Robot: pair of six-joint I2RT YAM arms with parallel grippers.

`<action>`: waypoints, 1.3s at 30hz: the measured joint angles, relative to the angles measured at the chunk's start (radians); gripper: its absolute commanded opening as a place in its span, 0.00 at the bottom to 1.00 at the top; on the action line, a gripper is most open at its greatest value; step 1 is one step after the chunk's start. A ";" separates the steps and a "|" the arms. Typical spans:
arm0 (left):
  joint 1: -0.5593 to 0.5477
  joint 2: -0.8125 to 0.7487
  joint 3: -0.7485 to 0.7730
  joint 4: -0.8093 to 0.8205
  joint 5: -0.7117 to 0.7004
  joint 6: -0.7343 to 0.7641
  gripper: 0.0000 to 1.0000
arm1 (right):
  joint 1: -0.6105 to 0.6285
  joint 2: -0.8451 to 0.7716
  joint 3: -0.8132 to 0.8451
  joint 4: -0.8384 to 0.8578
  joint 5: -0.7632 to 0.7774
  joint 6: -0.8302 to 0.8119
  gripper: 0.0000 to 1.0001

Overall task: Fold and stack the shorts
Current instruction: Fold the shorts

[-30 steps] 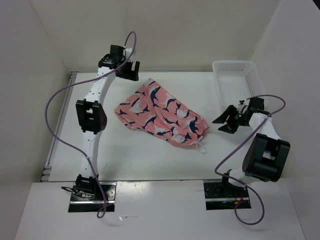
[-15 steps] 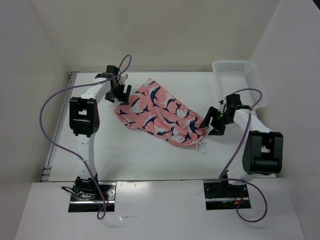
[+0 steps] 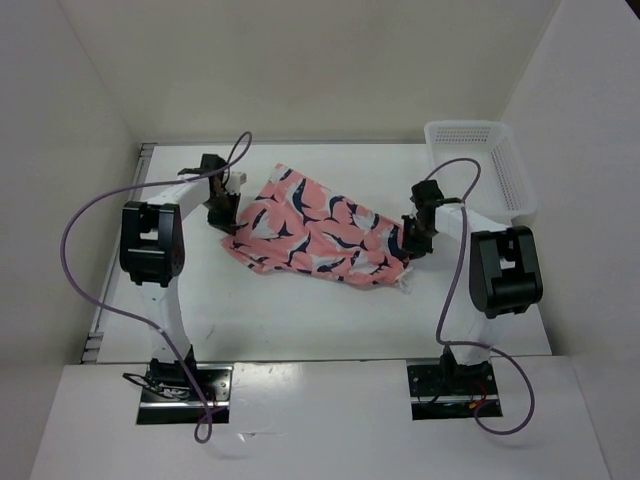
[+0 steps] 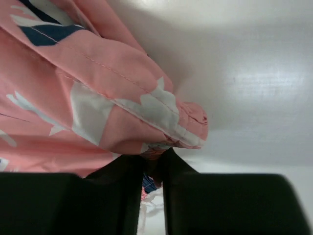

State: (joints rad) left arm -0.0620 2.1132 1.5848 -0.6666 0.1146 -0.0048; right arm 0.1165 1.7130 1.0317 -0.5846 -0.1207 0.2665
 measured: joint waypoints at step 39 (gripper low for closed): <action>0.138 -0.409 -0.372 0.001 0.064 0.001 0.47 | 0.051 0.198 0.200 0.136 -0.164 0.212 0.50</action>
State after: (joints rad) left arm 0.0765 1.7039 1.2125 -0.6659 0.1787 -0.0040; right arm 0.1680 1.9106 1.2316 -0.4484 -0.2844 0.4789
